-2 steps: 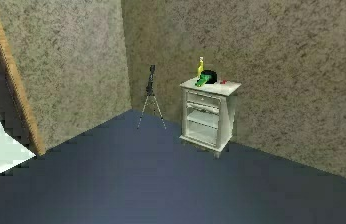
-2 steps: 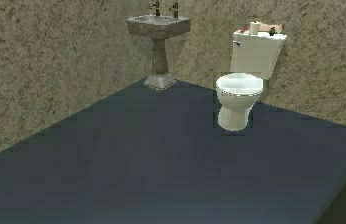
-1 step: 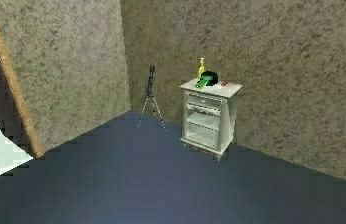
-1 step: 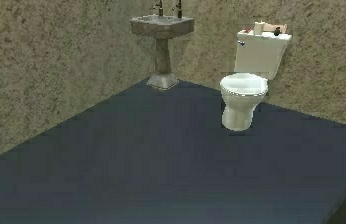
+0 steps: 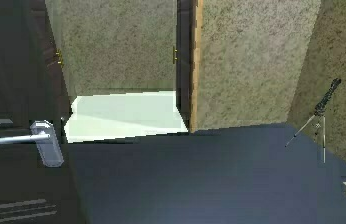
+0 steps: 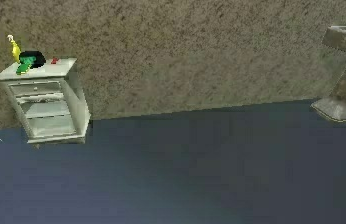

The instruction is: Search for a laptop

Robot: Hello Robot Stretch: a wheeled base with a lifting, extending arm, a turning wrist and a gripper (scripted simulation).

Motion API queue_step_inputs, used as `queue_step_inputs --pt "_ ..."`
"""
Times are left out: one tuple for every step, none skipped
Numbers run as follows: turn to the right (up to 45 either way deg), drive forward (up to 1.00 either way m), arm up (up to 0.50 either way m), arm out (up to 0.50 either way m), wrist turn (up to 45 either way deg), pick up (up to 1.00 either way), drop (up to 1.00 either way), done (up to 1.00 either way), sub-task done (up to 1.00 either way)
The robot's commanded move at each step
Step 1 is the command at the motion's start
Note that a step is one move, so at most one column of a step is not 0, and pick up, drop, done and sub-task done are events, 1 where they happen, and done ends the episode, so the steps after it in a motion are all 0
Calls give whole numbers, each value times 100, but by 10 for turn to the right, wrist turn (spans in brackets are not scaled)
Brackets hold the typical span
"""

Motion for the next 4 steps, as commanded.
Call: queue_step_inputs --pt "0 70 0 0 0 0 0 0 0" --pt "60 0 0 0 0 0 0 0 0" --pt "0 50 0 0 0 0 0 0 0" --pt "-240 0 0 0 0 0 0 0 0"
